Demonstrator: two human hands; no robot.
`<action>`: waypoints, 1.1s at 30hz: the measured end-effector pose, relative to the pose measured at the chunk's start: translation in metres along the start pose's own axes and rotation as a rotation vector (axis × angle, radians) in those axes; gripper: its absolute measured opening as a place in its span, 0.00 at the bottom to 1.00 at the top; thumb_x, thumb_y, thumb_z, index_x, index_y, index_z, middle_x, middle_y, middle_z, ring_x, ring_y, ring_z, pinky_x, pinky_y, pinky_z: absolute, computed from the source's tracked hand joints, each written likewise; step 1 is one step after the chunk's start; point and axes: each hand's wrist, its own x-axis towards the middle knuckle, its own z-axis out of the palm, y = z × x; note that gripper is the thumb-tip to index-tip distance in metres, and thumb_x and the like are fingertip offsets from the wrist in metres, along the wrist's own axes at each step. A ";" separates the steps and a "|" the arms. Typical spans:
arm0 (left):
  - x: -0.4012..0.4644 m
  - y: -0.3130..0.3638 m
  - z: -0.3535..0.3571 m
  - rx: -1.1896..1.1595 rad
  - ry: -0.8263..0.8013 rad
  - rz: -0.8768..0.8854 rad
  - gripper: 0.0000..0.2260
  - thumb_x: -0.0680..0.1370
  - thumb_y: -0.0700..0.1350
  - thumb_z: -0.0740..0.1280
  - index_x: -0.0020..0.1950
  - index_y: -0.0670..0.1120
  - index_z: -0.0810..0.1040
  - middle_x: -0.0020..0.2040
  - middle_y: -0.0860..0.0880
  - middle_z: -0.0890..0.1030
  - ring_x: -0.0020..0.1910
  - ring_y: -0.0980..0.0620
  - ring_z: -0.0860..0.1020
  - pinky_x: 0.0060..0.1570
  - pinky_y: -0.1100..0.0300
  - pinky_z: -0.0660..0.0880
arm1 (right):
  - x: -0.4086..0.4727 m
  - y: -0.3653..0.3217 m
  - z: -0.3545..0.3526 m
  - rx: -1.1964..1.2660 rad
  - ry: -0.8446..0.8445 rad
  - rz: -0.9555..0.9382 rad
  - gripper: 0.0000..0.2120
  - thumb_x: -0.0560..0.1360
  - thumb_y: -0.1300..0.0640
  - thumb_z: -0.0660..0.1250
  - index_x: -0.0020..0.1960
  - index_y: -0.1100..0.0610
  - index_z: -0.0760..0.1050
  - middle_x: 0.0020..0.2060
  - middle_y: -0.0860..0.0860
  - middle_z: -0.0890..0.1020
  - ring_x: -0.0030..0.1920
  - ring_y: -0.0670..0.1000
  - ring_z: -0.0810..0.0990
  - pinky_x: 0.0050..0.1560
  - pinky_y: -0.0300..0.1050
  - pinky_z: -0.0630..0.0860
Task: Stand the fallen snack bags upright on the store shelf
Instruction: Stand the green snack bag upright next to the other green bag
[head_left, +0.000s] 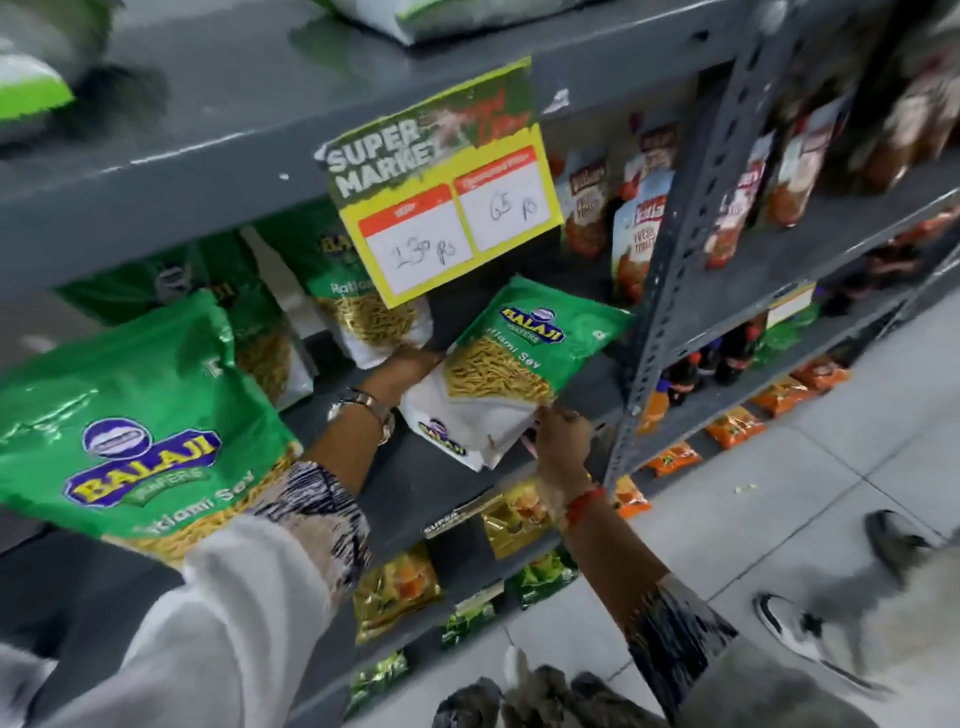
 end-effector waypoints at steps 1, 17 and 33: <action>-0.002 -0.005 0.000 -0.093 -0.018 -0.004 0.22 0.68 0.52 0.72 0.56 0.40 0.76 0.48 0.45 0.79 0.43 0.49 0.77 0.50 0.59 0.75 | 0.002 0.000 -0.001 0.030 0.040 0.017 0.11 0.74 0.60 0.62 0.34 0.57 0.74 0.33 0.55 0.75 0.43 0.62 0.79 0.56 0.67 0.75; -0.185 -0.069 0.029 -0.794 0.277 -0.198 0.08 0.75 0.40 0.63 0.37 0.49 0.77 0.26 0.51 0.75 0.28 0.53 0.71 0.26 0.65 0.67 | -0.079 -0.003 -0.060 0.173 -0.231 -0.012 0.08 0.75 0.59 0.64 0.39 0.51 0.78 0.43 0.49 0.80 0.53 0.54 0.77 0.62 0.51 0.71; -0.160 -0.053 0.019 -0.831 0.493 0.025 0.13 0.75 0.33 0.62 0.59 0.34 0.75 0.27 0.58 0.81 0.39 0.53 0.75 0.54 0.53 0.74 | -0.040 -0.015 -0.002 -0.057 -0.344 -0.276 0.11 0.79 0.59 0.56 0.45 0.51 0.75 0.51 0.58 0.80 0.46 0.49 0.79 0.52 0.51 0.77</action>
